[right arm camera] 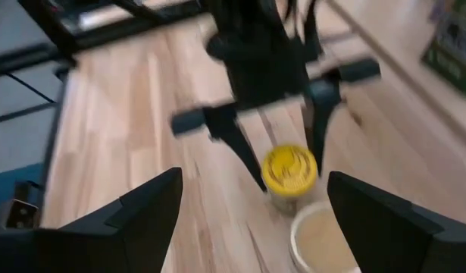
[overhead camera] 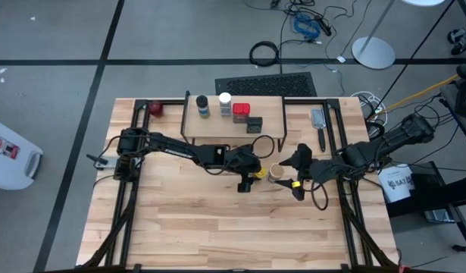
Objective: Shelf spices
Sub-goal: Remove the yellow seasoning bottle from the shelf
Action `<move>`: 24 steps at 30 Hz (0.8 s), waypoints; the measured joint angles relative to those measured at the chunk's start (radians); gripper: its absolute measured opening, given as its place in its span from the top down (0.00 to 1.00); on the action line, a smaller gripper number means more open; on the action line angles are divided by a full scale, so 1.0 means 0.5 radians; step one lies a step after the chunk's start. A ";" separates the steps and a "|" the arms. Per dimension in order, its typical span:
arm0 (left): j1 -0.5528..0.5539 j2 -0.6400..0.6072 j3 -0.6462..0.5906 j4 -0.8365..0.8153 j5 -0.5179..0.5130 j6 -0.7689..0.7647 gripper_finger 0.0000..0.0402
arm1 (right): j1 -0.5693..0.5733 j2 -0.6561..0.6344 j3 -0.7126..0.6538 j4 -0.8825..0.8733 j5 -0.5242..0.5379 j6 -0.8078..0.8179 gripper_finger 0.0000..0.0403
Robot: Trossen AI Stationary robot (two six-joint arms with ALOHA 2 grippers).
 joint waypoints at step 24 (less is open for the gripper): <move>0.000 0.056 -0.004 0.079 0.061 -0.008 0.25 | -0.001 0.200 0.000 -0.322 -0.101 0.317 0.21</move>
